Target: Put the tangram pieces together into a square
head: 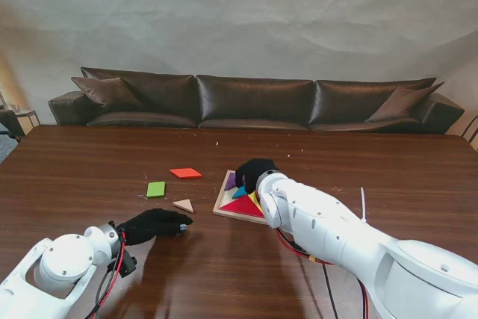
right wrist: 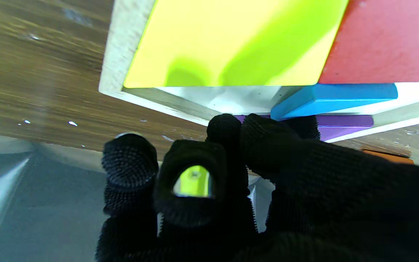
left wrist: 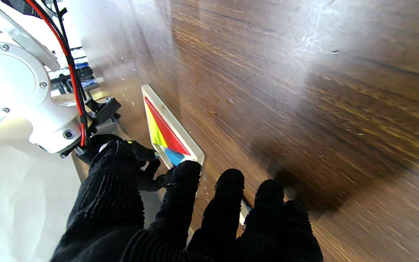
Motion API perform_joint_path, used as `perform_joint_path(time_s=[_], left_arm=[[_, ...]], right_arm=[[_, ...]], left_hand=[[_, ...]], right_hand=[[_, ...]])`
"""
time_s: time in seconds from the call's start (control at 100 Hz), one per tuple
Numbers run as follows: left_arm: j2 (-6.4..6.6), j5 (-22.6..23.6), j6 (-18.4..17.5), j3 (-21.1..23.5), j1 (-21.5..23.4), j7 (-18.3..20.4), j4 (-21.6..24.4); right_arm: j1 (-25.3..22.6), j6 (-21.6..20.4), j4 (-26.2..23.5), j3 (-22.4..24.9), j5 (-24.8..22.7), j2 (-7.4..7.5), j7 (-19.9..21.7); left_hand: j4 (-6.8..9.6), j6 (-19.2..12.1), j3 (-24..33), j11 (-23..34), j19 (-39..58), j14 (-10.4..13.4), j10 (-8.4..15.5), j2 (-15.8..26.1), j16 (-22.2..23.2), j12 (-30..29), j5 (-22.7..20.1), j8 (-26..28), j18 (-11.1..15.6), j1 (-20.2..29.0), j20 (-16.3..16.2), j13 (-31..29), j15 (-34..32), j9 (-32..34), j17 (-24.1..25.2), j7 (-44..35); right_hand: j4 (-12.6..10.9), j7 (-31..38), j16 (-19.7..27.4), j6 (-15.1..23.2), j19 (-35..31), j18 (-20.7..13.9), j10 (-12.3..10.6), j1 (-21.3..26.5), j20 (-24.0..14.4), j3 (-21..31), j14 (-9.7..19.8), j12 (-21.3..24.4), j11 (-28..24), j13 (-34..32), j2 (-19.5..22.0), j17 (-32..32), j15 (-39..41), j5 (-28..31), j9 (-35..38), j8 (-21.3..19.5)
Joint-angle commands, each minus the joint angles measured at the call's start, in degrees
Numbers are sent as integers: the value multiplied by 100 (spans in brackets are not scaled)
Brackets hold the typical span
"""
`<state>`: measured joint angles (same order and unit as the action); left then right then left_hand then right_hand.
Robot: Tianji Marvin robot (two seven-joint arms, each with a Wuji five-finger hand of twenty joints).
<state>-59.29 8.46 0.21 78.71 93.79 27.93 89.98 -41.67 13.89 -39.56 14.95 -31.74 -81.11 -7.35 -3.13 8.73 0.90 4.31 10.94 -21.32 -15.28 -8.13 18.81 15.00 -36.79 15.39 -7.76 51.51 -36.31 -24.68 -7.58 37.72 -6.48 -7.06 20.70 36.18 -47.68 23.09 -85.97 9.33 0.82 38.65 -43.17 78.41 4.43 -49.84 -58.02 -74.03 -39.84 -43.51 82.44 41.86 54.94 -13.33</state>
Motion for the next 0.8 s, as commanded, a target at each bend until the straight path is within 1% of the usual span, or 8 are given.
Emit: perform_joint_path(time_s=[0.0, 0.25, 0.52, 0.63, 0.79], left_arm=[[-5, 19, 45, -37, 78, 150, -78], [-5, 21, 69, -41, 81, 150, -75], [-3, 25, 88, -50, 73, 158, -76], [-3, 29, 89, -54, 69, 161, -78], [-3, 27, 82, -69, 51, 160, -94]], right_arm=[[-22, 32, 118, -10, 3, 33, 139], [-8, 131, 90, 21, -33, 100, 163], [-35, 258, -78, 119, -114, 227, 167], [-116, 315, -332, 260, -164, 326, 129], [-339, 340, -912, 540, -326, 521, 16]], left_hand=[[169, -12, -134, 24, 210, -326, 22, 267, 74, 67, -81, 24, -1269, 50, -38, -152, -26, 71, -207, -21], [170, -8, -134, 23, 210, -328, 22, 267, 73, 66, -77, 24, -1273, 54, -37, -145, -24, 70, -208, -19], [169, -14, -137, 23, 209, -326, 28, 266, 74, 67, -90, 25, -1270, 52, -37, -145, -25, 69, -204, -24], [169, -11, -136, 22, 209, -332, 33, 271, 74, 66, -74, 22, -1274, 53, -38, -151, -26, 67, -205, -17], [170, -21, -135, 24, 210, -323, 34, 269, 74, 67, -76, 23, -1267, 56, -38, -142, -24, 68, -206, -18]], right_hand=[[95, 44, 7, -486, -312, -55, -111, -104, -95, 41, 65, -55, -125, -161, 179, 41, 107, 94, -73, -7], [97, 56, 5, -544, -312, -46, -110, -117, -92, 31, 54, -50, -122, -160, 189, 39, 110, 111, -55, -11], [94, 68, 3, -646, -318, -40, -99, -131, -92, 10, 26, -30, -114, -160, 212, 46, 111, 109, -22, -16], [92, 58, -1, -695, -319, -33, -91, -150, -91, 2, 23, -19, -109, -159, 211, 42, 118, 57, -18, -14], [84, 75, -11, -654, -327, -22, -107, -170, -89, 15, 18, 10, -111, -160, 187, 11, 138, 22, 51, -24]])
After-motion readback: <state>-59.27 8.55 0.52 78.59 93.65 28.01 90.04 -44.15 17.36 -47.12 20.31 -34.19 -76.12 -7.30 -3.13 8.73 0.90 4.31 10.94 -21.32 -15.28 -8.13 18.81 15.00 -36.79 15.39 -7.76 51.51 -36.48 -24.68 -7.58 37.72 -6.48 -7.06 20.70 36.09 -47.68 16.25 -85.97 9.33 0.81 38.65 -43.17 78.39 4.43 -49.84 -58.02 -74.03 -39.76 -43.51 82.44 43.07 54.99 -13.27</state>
